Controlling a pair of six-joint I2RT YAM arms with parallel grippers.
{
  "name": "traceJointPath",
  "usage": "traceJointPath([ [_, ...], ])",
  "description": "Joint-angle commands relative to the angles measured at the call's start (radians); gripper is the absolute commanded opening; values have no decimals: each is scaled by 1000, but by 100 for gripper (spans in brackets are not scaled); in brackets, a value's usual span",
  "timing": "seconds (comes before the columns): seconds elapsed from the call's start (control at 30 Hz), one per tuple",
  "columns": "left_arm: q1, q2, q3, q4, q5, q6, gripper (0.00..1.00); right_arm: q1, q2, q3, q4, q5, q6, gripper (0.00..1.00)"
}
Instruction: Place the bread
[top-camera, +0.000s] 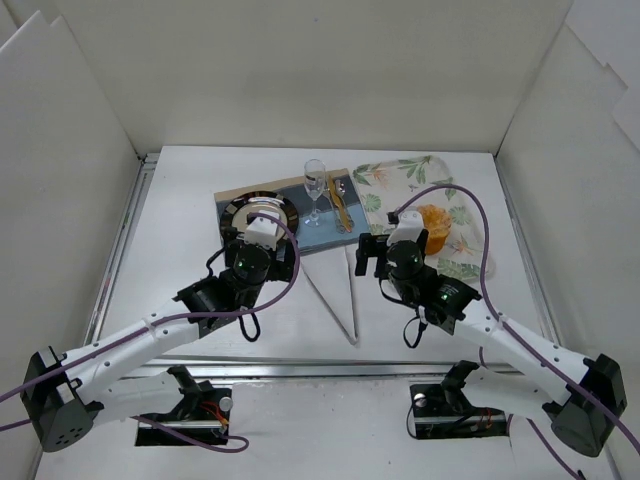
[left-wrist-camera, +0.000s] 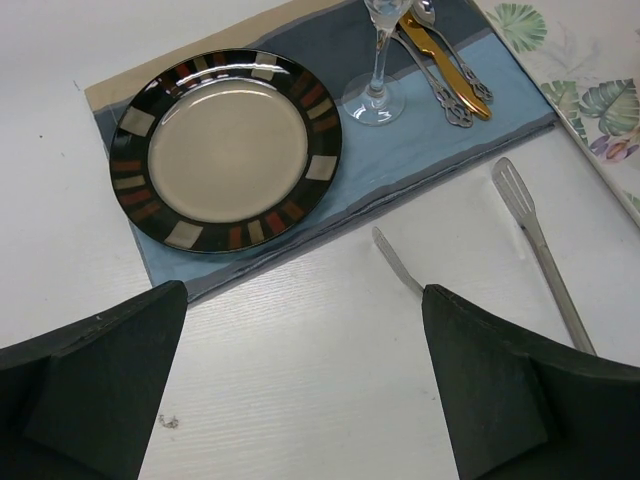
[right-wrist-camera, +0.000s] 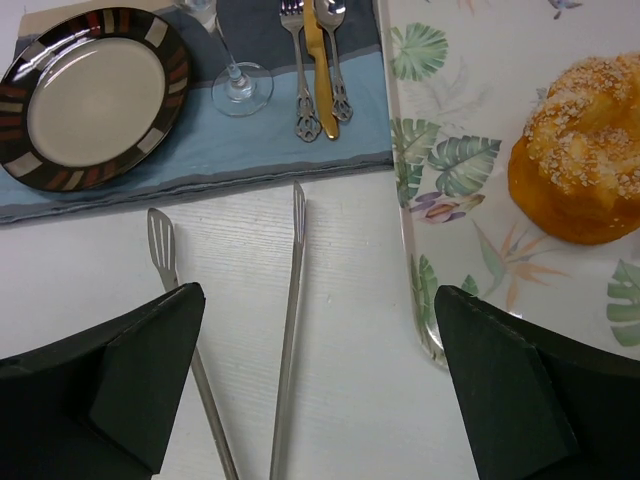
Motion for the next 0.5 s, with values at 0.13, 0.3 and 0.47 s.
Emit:
traceJointPath([
  [0.13,0,-3,56,13,-68,-33,100,8,62,114,10,-21,0,98],
  [0.3,0,-32,60,-24,-138,-71,100,6,154,174,-42,-128,1,98],
  [0.47,0,-98,31,-33,-186,-103,100,9,214,123,-51,-249,52,98],
])
